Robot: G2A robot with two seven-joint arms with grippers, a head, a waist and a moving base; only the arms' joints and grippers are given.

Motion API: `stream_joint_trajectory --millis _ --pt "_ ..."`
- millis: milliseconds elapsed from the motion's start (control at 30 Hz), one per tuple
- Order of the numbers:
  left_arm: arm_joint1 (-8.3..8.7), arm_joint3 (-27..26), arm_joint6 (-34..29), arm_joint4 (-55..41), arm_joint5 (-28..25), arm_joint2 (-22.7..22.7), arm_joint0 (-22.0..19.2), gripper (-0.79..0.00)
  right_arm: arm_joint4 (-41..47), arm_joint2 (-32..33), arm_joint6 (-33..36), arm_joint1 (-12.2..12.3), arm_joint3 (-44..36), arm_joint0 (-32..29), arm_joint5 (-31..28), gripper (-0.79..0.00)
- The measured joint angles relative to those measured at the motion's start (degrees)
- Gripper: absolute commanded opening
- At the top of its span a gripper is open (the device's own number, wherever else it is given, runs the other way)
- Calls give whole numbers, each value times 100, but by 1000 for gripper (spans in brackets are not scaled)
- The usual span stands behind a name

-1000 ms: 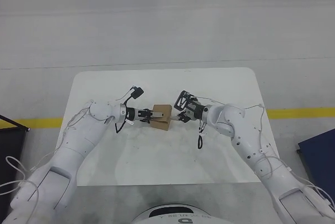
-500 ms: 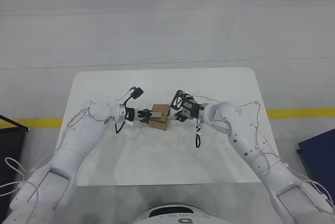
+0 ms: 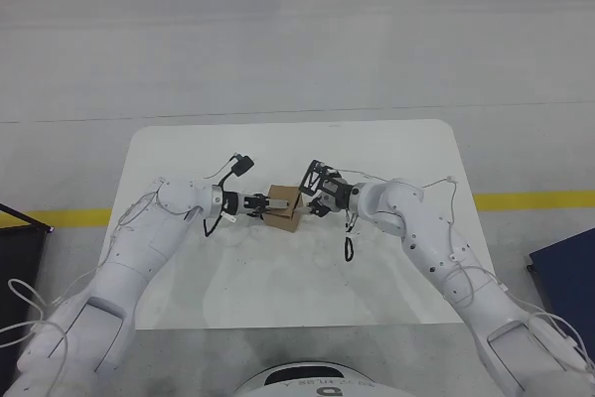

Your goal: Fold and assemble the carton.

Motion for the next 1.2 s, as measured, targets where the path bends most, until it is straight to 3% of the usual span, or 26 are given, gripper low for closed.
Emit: stream_joint_trajectory --millis 667,1200 --pt "-55 156 119 125 49 118 -84 -157 -104 315 -134 50 -239 -155 349 0" --pt "-61 155 172 219 46 141 -65 -135 156 106 -25 -75 284 82 316 0"
